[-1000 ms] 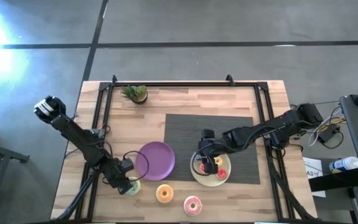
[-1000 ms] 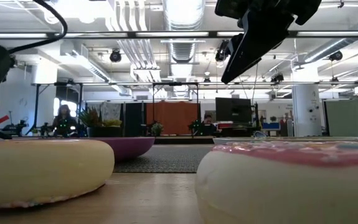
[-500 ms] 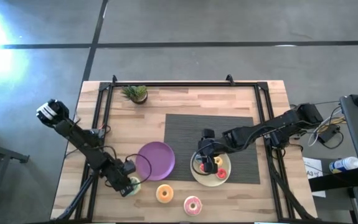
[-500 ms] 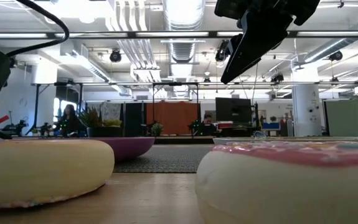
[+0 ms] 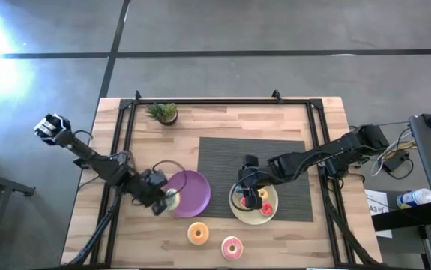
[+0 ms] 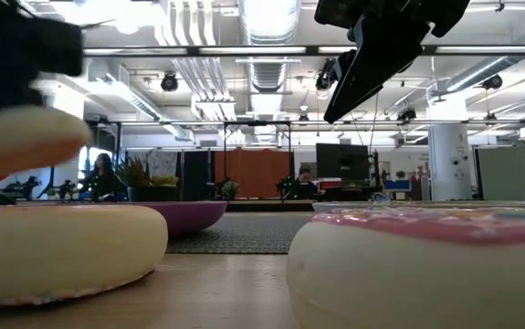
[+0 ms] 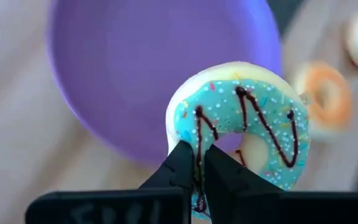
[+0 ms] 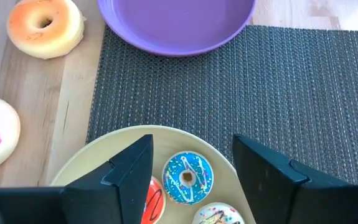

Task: Pick & Place donuts
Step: Put the large blue donut on the purple plate

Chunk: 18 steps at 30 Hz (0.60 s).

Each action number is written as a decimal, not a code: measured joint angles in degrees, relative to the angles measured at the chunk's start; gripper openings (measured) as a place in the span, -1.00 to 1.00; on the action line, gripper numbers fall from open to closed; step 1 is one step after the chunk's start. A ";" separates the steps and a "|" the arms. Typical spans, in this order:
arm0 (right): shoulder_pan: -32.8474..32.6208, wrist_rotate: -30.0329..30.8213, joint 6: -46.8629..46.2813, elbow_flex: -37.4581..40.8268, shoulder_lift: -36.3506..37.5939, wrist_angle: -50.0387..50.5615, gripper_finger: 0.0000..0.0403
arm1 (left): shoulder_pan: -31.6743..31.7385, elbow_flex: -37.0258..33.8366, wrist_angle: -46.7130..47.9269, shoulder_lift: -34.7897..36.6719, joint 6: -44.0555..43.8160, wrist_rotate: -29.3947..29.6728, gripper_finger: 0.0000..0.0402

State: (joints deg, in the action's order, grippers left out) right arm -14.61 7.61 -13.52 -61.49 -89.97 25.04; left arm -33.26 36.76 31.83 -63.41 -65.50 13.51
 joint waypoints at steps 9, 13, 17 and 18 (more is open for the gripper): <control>0.00 -0.10 -0.30 0.00 0.00 0.00 0.04 | 11.15 1.06 -5.74 -11.89 12.52 -4.75 -0.87; 0.00 -0.10 -2.51 0.00 0.00 0.00 0.04 | 10.67 2.84 -5.11 -15.29 13.95 -9.89 -0.60; 0.00 -0.12 -2.60 0.00 0.00 0.00 0.04 | 10.65 6.46 0.44 -15.43 14.71 -10.65 -0.36; 0.00 -0.14 -2.60 0.00 0.00 0.00 0.04 | 10.65 7.73 3.18 -15.07 15.20 -10.67 -0.32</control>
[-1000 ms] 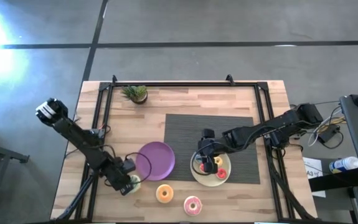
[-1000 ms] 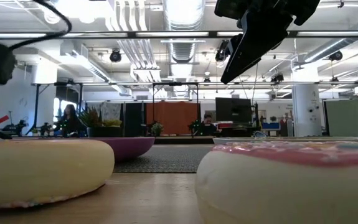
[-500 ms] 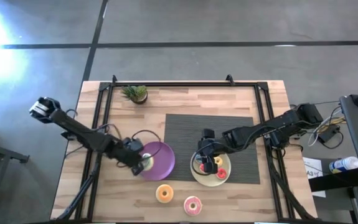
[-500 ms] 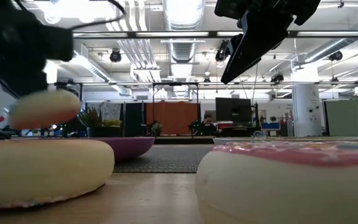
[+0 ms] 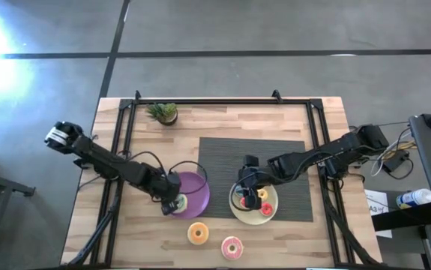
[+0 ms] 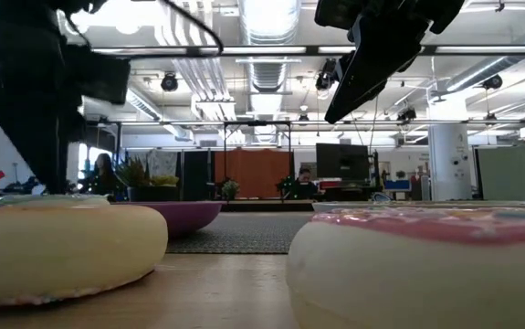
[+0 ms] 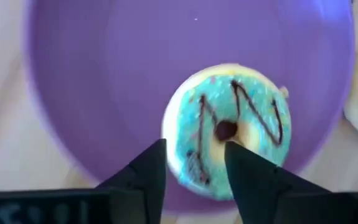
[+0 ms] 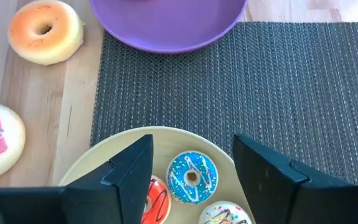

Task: Pick & Place donuts
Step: Put the large blue donut on the purple plate, then put the large orange donut on the purple plate

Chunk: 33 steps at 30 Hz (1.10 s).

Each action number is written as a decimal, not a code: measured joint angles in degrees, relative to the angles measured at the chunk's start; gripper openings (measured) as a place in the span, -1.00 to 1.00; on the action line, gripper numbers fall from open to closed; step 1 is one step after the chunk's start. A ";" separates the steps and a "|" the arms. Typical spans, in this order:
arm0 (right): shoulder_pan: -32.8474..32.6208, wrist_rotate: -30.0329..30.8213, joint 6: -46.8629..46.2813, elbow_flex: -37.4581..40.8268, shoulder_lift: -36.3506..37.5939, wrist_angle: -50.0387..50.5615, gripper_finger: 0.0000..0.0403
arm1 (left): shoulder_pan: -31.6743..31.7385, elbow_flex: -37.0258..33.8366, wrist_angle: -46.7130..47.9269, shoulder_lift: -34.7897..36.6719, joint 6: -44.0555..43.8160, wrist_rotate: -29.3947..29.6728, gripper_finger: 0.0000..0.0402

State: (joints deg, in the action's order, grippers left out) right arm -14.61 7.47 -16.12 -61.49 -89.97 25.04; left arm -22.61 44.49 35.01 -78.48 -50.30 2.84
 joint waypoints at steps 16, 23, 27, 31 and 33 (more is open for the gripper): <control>-0.02 0.01 -7.94 -0.02 0.81 4.96 0.04 | -4.39 6.04 -6.43 1.25 23.17 3.02 -0.26; -2.09 0.00 -5.52 0.10 5.14 11.57 0.03 | -9.24 14.93 -9.71 -10.66 34.57 3.72 -0.26; -2.40 0.26 -3.08 1.36 7.85 14.53 0.02 | -9.43 22.58 -8.38 -18.72 37.86 3.83 -0.26; -3.39 0.01 -2.72 3.47 11.48 13.83 0.02 | -8.83 30.24 -3.78 -25.22 38.96 3.90 -0.26; -3.66 0.25 -2.70 4.37 13.26 13.33 0.02 | -8.60 33.12 -0.33 -28.03 39.56 3.69 -0.26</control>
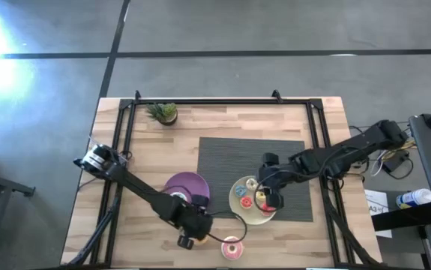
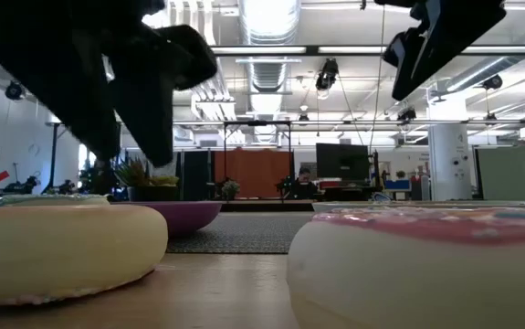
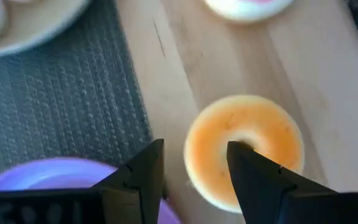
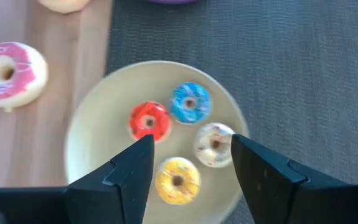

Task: Pick & Place donuts
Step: Put the large orange donut on the purple plate

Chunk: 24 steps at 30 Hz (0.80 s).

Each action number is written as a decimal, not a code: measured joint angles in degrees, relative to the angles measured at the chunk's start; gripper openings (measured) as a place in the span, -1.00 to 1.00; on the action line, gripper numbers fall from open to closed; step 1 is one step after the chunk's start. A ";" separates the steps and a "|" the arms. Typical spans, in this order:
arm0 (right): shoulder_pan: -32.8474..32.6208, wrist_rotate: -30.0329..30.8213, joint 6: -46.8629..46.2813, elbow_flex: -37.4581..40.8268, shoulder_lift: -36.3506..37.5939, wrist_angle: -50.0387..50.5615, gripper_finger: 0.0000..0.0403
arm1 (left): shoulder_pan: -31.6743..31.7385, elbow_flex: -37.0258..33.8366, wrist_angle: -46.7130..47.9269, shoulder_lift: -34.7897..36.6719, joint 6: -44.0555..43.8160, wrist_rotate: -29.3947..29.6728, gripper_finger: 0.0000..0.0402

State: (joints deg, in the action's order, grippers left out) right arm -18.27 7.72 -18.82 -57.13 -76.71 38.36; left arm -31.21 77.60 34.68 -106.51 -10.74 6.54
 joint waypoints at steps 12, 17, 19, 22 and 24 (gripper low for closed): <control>-0.75 2.98 1.00 3.63 5.36 -2.50 0.02 | 1.19 5.74 7.71 -7.81 -2.47 -6.31 -0.33; -1.43 2.96 1.23 3.50 5.41 -4.12 0.02 | 2.36 5.93 7.63 -6.28 -7.43 -7.71 -0.78; -2.20 2.94 1.63 2.92 5.52 -4.43 0.02 | 2.83 5.99 7.01 -4.42 -9.60 -7.87 -0.94; -3.75 2.90 4.09 2.09 6.10 -4.64 0.02 | 4.20 5.85 5.73 -0.71 -13.87 -8.34 -0.98; -4.92 3.02 7.19 1.12 6.25 -4.97 0.02 | 5.42 5.53 5.43 2.10 -16.28 -8.17 -0.99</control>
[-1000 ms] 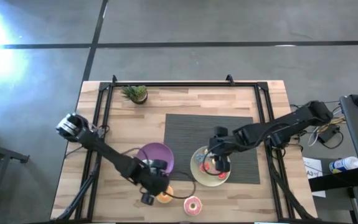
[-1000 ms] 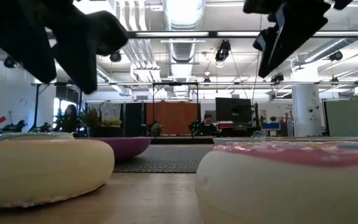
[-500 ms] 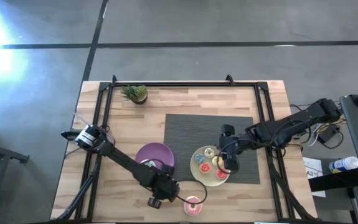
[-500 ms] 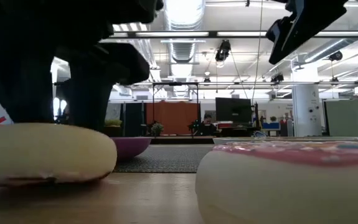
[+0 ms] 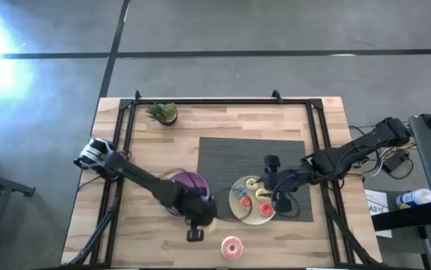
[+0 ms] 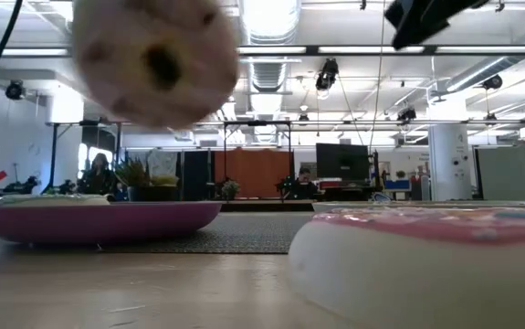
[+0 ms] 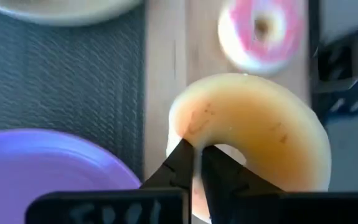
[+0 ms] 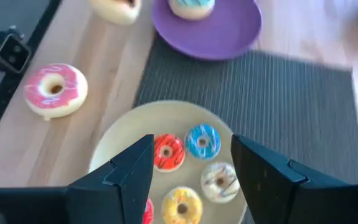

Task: Pick & Place donuts
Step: Put the large orange donut on the purple plate

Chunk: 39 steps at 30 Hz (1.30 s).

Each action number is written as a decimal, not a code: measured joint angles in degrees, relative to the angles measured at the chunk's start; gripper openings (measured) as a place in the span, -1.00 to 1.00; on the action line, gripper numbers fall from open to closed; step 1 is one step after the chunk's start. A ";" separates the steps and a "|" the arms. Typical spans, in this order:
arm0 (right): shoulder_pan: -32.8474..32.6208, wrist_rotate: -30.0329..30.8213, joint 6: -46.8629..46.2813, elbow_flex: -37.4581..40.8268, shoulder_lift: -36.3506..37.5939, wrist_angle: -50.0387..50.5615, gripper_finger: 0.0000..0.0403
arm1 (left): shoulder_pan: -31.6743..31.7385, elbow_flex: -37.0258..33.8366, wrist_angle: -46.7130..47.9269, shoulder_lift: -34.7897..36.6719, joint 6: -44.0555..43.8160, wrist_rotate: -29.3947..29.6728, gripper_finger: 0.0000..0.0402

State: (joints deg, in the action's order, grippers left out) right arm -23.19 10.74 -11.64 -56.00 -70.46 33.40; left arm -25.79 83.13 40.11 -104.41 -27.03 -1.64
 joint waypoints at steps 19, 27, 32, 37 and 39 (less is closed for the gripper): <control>-1.80 2.35 25.27 -1.82 -8.20 -27.54 0.02 | 11.82 -6.62 -12.92 13.47 -1.83 -1.43 -1.00; 3.30 -0.58 19.38 -6.62 -15.14 -29.51 0.02 | 11.97 -6.73 -8.53 14.80 -0.40 0.02 -1.00; 4.35 -2.25 23.84 -15.11 -21.42 -22.87 0.02 | 12.66 -9.18 -7.10 17.19 0.37 0.01 -1.00; 5.28 -2.20 25.95 -20.81 -26.21 -20.08 0.02 | 12.65 -15.07 -10.16 22.11 -1.57 -0.74 -1.00; 5.60 -2.25 26.86 -22.53 -27.95 -20.54 0.02 | 12.65 -17.61 -11.52 24.02 -2.54 -1.35 -1.00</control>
State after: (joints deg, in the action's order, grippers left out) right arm -17.59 8.49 15.22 -78.53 -98.41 12.86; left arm -13.15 65.52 28.59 -80.38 -29.57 -2.98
